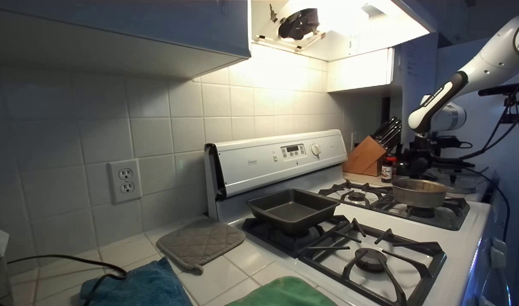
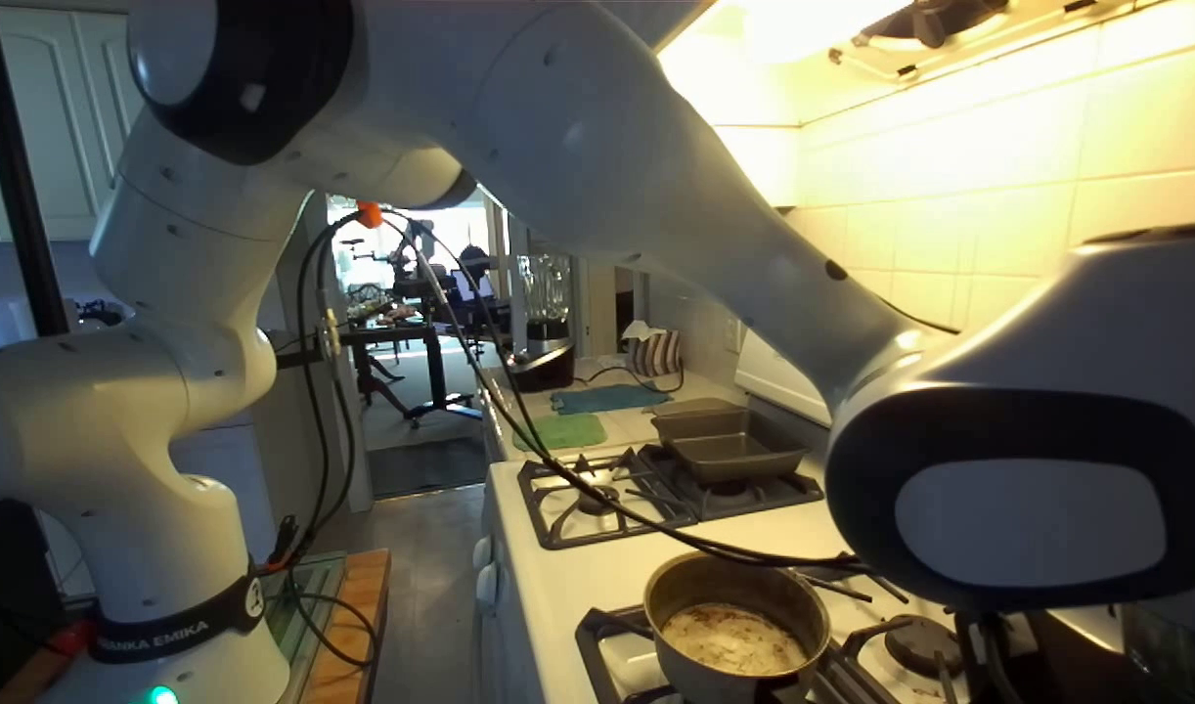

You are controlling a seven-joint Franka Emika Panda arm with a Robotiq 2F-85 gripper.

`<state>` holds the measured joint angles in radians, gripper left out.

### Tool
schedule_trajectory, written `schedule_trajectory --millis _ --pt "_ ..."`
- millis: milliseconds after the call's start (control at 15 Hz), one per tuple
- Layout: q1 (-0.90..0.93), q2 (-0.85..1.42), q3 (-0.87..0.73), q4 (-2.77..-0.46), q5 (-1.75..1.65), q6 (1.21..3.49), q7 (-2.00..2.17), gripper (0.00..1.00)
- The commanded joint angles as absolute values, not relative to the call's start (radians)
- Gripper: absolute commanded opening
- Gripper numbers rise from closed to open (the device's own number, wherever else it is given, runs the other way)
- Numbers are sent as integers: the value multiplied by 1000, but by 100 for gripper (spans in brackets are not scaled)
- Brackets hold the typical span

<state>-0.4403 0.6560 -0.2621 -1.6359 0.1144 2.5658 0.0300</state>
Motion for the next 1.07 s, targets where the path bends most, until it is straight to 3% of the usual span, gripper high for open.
schedule_trajectory --millis 0,533,867,933,1000 --pt "-453 700 -249 -1582 136 2568 53 100" --pt "-451 720 -246 -1574 142 2558 87 100" --pt "-449 725 -245 -1578 142 2559 107 88" --pt "-449 725 -245 -1578 143 2559 109 82" --pt "-448 725 -244 -1578 143 2559 110 84"
